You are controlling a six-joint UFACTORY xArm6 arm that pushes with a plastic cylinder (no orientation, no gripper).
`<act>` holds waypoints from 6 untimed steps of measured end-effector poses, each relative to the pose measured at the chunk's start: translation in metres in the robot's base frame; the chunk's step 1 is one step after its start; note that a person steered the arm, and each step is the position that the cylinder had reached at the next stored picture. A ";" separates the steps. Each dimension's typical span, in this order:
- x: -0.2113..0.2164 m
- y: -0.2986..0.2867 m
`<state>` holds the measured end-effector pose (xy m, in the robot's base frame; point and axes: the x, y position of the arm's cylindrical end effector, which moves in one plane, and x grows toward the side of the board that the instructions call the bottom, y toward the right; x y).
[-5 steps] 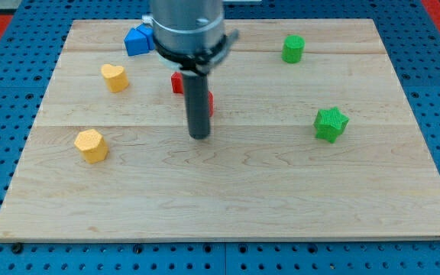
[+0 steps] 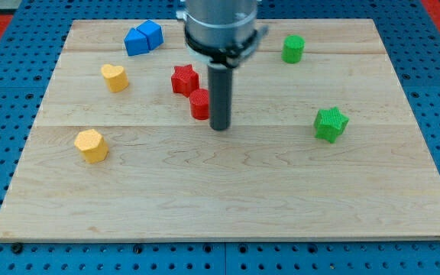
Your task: Push the red circle along with the red star towards top left
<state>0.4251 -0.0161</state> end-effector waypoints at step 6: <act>-0.123 -0.060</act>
